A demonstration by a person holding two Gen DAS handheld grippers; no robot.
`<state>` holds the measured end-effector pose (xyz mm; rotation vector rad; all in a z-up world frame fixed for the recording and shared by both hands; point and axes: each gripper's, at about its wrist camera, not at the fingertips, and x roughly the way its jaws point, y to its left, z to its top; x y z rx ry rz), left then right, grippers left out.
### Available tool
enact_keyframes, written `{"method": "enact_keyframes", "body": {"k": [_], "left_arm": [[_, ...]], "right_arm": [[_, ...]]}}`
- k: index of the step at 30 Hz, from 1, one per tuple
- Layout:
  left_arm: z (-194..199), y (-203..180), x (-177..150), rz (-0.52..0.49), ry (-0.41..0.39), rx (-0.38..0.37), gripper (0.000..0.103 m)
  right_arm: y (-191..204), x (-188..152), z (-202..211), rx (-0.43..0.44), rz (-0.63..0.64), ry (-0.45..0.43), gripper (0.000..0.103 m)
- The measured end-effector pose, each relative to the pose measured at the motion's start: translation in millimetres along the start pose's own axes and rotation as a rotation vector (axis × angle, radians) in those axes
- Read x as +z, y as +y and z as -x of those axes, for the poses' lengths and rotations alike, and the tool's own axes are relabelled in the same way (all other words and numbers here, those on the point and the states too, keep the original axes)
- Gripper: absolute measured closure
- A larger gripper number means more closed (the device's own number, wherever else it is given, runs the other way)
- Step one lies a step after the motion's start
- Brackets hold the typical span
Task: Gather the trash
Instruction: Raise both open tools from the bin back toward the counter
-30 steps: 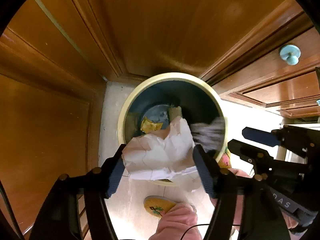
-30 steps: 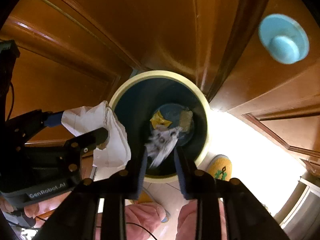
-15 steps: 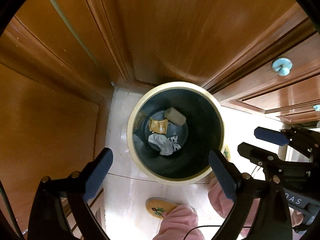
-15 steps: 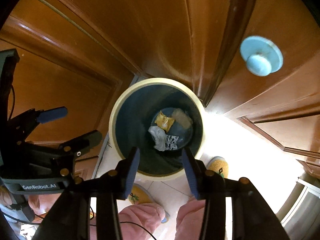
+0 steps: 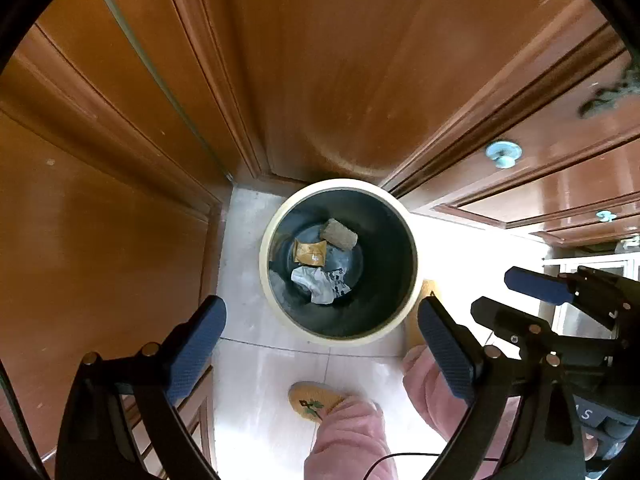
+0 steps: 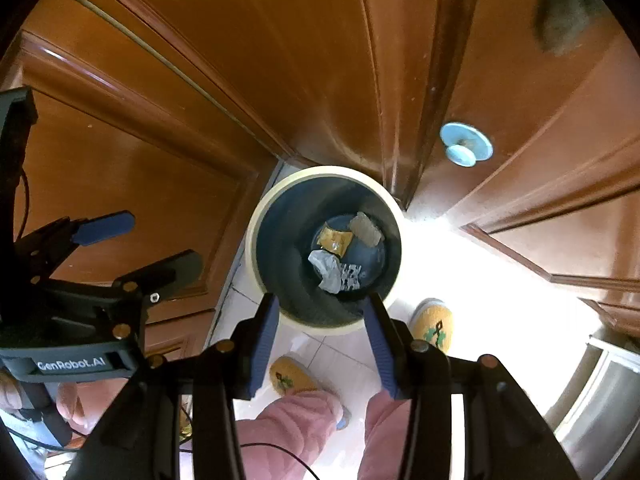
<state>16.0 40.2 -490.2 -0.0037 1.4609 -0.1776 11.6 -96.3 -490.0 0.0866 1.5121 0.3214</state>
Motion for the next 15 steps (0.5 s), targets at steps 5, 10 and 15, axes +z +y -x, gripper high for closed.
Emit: {"method": "enact_keyframes", "body": {"k": [5, 10, 15], "left_arm": [[47, -8, 0, 0.001, -0.017, -0.016, 0.007], [114, -19, -3, -0.021, -0.066, -0.014, 0.007], [178, -25, -4, -0.029, -0.138, -0.006, 0.007]], "right_arm": [[10, -4, 43, -0.016, -0.009, -0.015, 0.058], [23, -8, 96, -0.029, -0.014, -0.041, 0.058], [40, -10, 151, -0.041, -0.004, -0.090, 0.058]]}}
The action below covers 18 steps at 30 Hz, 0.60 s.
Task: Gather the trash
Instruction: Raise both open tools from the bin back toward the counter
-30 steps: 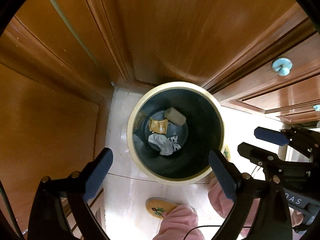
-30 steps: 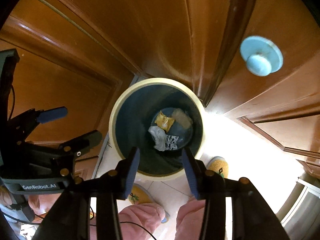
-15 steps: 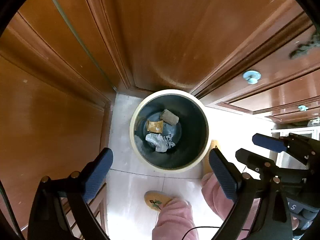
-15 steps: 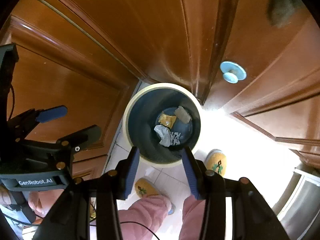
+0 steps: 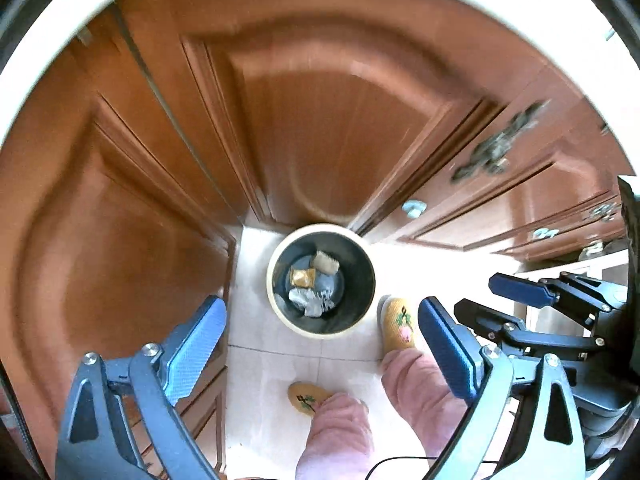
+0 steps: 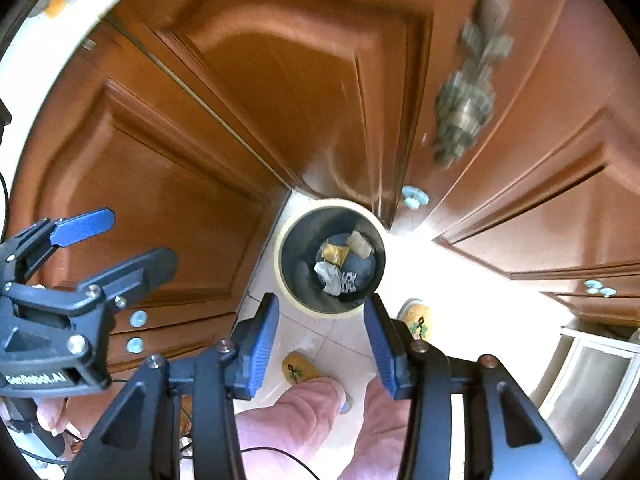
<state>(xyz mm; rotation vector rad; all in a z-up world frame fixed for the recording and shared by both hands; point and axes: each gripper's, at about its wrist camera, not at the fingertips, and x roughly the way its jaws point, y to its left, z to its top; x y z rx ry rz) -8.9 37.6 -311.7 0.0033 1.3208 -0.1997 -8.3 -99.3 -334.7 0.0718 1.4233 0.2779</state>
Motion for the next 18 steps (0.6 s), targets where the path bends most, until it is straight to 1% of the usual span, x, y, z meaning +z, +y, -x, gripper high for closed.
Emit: {"method": "enact_keyframes", "body": {"k": [8, 14, 18], "left_arm": [[99, -8, 11, -0.033, -0.132, 0.023, 0.007], [161, -16, 20, -0.048, -0.230, 0.063, 0.007], [203, -17, 27, -0.045, -0.289, 0.050, 0.007]], "right_arm": [[13, 0, 85, -0.004, -0.001, -0.106, 0.058], [26, 1, 141, -0.012, -0.006, -0.189, 0.058], [31, 5, 184, -0.015, -0.020, -0.272, 0.058]]}}
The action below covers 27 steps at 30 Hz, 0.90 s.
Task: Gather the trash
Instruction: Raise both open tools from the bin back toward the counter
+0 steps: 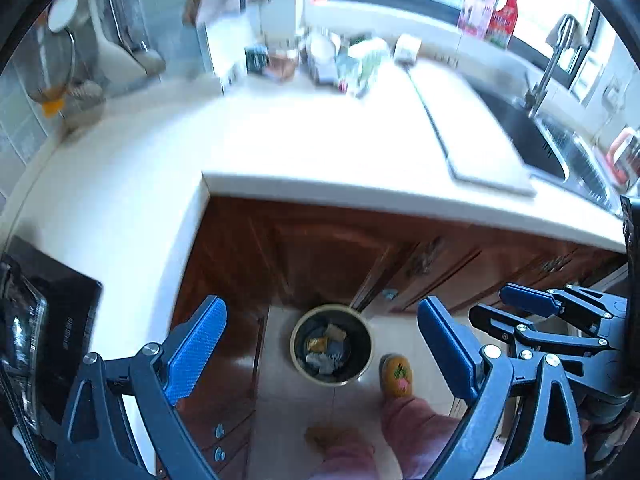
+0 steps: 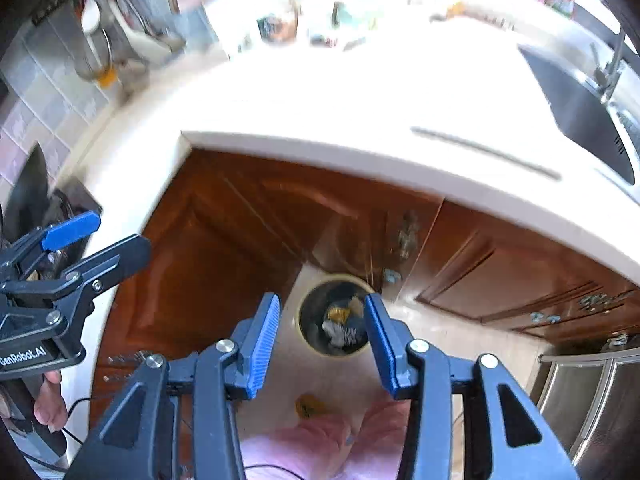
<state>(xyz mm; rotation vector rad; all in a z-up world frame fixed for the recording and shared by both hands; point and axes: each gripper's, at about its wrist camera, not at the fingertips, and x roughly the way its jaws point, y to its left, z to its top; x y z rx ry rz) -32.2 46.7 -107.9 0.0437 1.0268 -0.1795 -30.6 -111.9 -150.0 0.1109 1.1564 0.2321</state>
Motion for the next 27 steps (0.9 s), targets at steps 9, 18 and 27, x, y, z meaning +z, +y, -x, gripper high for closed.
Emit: {"method": "enact_keyframes", "body": {"k": [9, 18, 27], "left_arm": [[76, -2, 45, 0.035, -0.145, 0.004, 0.007], [70, 3, 94, 0.156, -0.169, 0.039, 0.007], [1, -12, 171, 0.205, -0.115, 0.083, 0.008]], "right_arm": [[2, 38, 77, -0.005, -0.035, -0.185, 0.058], [-23, 101, 102, 0.052, -0.042, -0.253, 0.058], [-74, 190, 77, 0.110, -0.008, -0.217, 0.058]]}}
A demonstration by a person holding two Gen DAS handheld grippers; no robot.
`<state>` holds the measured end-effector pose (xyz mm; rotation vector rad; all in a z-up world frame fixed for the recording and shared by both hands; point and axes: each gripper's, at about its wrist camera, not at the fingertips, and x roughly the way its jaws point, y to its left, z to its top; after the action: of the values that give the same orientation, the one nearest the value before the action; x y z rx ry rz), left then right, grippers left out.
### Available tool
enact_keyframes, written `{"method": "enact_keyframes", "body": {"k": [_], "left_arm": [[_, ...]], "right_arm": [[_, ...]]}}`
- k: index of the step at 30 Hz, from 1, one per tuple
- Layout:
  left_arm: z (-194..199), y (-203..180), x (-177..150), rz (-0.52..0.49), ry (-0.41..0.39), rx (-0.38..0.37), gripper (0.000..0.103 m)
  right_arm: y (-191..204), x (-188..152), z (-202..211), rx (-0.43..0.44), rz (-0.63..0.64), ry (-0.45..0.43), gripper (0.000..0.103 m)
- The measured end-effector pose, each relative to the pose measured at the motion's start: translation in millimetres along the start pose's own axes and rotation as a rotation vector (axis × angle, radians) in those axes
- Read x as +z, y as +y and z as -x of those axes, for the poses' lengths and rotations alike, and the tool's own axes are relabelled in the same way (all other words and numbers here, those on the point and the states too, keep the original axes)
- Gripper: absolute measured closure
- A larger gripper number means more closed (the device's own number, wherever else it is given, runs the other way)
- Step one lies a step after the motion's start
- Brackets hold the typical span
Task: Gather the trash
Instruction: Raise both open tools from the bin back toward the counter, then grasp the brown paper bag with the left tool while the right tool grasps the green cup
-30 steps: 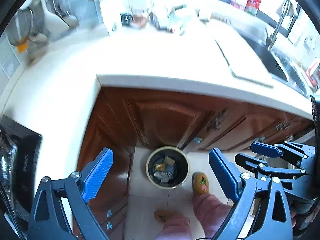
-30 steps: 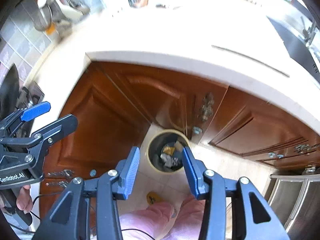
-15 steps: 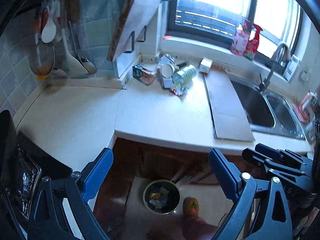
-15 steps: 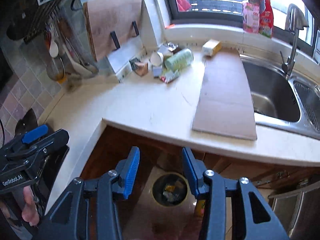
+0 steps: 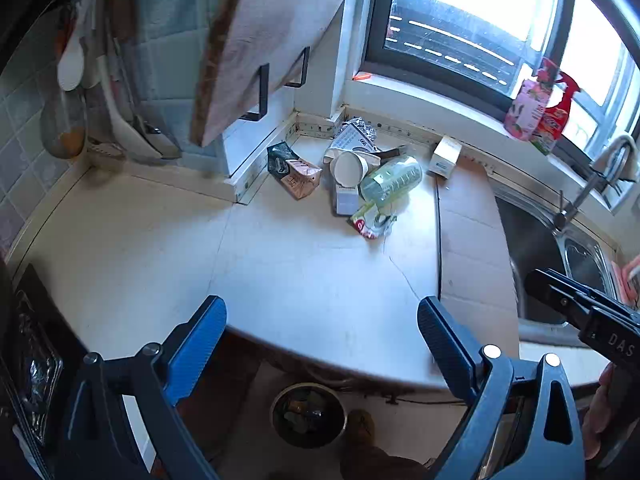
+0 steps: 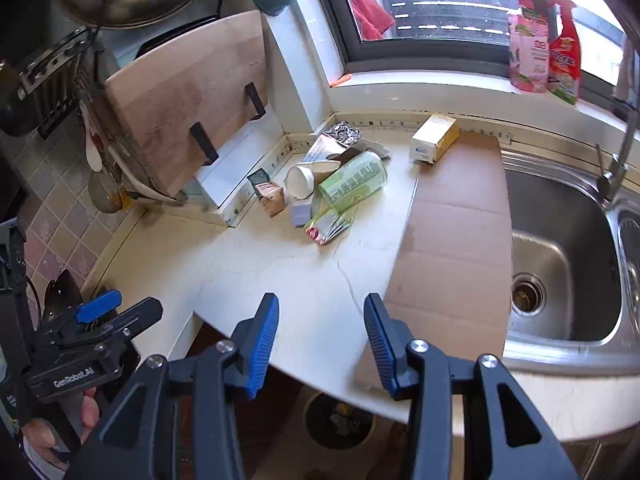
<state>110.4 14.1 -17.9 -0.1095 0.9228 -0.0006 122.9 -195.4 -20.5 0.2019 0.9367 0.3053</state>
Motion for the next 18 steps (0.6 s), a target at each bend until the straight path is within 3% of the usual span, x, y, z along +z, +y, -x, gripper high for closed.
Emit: {"method": "enact_keyframes", "body": {"k": [12, 15, 18], "left_arm": [[-118, -33, 98, -0.036, 0.036, 0.052, 0.015], [-143, -35, 117, -0.031, 0.063, 0.011, 0.024], [-171, -28, 133, 0.040, 0.119, -0.045, 0.030]], "right_arm": [[-65, 101, -114, 0.112, -0.047, 0.161, 0.055], [-73, 121, -145, 0.133, -0.078, 0.194, 0.054], [-82, 136, -174, 0.150, -0.141, 0.228, 0.051]]}}
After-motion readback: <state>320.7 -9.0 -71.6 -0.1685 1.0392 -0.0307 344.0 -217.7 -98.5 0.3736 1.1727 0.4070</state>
